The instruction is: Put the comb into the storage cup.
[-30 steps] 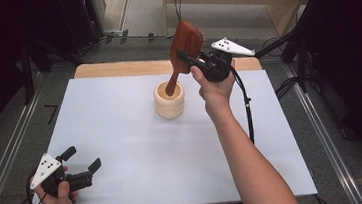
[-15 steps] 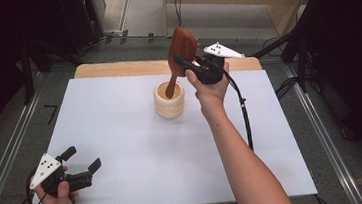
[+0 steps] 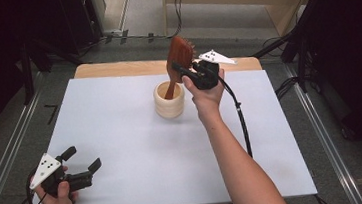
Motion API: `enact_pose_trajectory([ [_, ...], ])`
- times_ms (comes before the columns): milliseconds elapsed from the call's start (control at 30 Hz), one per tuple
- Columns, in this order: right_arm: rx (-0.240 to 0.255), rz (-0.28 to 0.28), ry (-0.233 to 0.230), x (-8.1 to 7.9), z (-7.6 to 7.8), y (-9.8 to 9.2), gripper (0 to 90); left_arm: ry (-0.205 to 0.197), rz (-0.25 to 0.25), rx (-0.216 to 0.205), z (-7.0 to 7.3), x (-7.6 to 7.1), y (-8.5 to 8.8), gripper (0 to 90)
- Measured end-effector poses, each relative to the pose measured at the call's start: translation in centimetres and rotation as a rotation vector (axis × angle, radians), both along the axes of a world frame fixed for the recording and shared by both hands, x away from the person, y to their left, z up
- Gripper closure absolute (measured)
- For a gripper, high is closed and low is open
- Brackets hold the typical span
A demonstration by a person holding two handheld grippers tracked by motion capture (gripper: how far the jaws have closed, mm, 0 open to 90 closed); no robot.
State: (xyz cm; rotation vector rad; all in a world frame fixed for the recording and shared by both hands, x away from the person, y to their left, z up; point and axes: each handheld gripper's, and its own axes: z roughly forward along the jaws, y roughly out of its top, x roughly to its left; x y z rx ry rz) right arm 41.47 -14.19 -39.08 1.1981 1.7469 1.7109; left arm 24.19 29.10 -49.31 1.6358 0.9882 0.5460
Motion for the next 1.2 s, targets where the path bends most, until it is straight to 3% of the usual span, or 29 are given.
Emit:
enact_pose_trajectory([
  [867,0.003,-0.008,0.044,0.7,-3.3,1.0,53.3,0.003,-0.004,0.001,0.0,0.0,0.0,0.0],
  [1200,0.026,-0.022,0.065,0.9,-4.5,0.9,53.3,0.002,-0.007,-0.002,0.0,0.0,0.1,0.0],
])
